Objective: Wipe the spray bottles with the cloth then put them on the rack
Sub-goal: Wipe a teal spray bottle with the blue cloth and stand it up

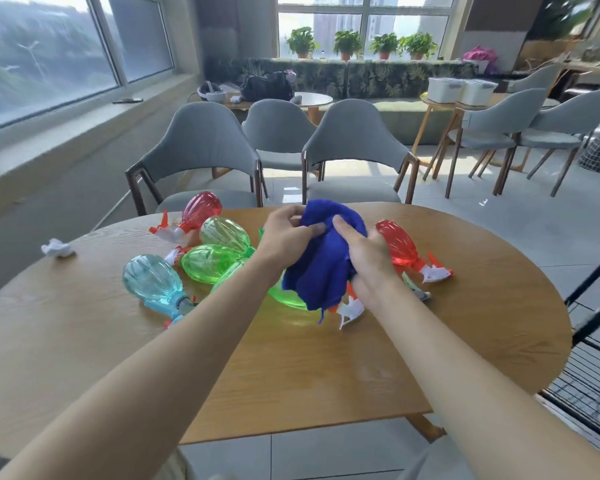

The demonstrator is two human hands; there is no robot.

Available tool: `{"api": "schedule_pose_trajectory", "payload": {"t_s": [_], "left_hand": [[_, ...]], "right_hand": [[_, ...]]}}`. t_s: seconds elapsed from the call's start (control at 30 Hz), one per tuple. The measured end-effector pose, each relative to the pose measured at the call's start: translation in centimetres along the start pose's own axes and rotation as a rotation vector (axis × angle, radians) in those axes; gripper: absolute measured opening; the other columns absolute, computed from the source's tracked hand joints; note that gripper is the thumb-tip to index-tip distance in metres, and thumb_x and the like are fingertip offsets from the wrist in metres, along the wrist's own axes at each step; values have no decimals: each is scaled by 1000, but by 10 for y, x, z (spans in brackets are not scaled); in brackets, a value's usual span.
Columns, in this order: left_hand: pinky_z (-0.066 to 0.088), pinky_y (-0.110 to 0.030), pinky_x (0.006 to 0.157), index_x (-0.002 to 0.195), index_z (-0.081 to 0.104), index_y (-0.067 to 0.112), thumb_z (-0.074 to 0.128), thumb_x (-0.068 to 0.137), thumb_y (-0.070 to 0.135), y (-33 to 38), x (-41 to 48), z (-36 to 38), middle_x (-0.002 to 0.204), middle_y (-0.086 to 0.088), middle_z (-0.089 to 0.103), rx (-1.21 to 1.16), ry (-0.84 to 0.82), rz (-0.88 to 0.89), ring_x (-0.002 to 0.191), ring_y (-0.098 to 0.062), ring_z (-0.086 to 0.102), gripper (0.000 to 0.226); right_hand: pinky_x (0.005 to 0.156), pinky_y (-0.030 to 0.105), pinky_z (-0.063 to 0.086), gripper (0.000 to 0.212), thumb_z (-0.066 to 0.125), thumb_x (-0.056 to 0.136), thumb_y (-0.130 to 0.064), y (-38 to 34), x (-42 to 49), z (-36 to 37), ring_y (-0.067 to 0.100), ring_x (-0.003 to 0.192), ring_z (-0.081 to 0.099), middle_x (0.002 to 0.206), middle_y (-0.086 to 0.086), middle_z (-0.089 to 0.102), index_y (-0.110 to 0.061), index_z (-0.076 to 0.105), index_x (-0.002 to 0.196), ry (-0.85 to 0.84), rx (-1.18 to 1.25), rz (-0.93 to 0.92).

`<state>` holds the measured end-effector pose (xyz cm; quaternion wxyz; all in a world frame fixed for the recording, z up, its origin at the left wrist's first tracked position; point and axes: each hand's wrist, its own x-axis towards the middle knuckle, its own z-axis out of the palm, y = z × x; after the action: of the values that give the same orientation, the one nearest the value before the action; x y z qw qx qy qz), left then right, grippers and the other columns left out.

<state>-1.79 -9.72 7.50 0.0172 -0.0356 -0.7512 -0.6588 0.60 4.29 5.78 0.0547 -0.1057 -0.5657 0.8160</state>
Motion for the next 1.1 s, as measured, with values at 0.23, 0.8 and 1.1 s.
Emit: {"api": "schedule_pose_trajectory", "payload": {"t_s": [0.23, 0.8, 1.1], "left_hand": [[61, -35, 82, 103, 75, 16, 86, 89, 14, -8, -9, -48, 96, -2, 78, 176, 175, 147, 86, -18, 74, 18], [41, -38, 99, 96, 83, 14, 54, 80, -15, -93, -53, -218, 116, -9, 70, 944, 277, 56, 116, -34, 51, 44], [45, -44, 103, 108, 81, 23, 69, 79, -4, -101, -61, -228, 128, 1, 61, 1051, 83, 118, 124, -29, 46, 41]], "right_hand": [[74, 44, 56, 23, 81, 86, -2, 27, -11, 43, 40, 101, 77, 96, 6, 80, -20, 75, 99, -161, -162, 38], [88, 32, 47, 34, 69, 96, -11, 106, -29, 147, 27, 103, 64, 109, 2, 70, -18, 61, 128, -360, -894, -282], [69, 38, 36, 21, 61, 94, -6, 110, -25, 156, 40, 93, 63, 85, 6, 56, -13, 61, 114, -335, -1295, -472]]}}
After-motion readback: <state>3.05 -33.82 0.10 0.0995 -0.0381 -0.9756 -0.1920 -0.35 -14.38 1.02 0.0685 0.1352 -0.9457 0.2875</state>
